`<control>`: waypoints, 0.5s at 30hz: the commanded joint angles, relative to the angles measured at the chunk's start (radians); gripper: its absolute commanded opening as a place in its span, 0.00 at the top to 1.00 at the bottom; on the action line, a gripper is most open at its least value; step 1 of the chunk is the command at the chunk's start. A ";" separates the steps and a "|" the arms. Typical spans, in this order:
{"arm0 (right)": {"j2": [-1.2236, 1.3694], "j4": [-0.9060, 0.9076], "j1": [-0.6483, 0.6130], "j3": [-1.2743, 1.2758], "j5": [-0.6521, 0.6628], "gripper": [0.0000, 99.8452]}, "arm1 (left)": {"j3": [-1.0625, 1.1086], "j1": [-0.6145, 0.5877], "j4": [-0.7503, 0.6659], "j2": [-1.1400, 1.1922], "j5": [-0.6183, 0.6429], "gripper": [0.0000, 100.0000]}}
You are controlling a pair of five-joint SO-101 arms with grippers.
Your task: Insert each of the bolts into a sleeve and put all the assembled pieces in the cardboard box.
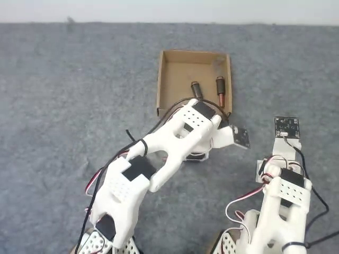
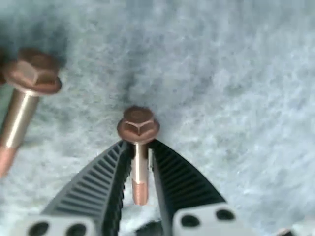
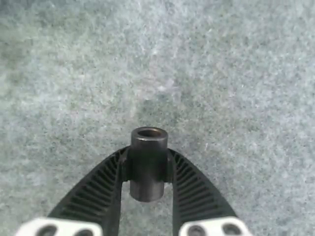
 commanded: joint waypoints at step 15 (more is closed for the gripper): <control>-0.027 -0.021 -0.005 -0.006 0.014 0.99 | 0.183 -0.060 -0.334 -0.187 0.631 0.98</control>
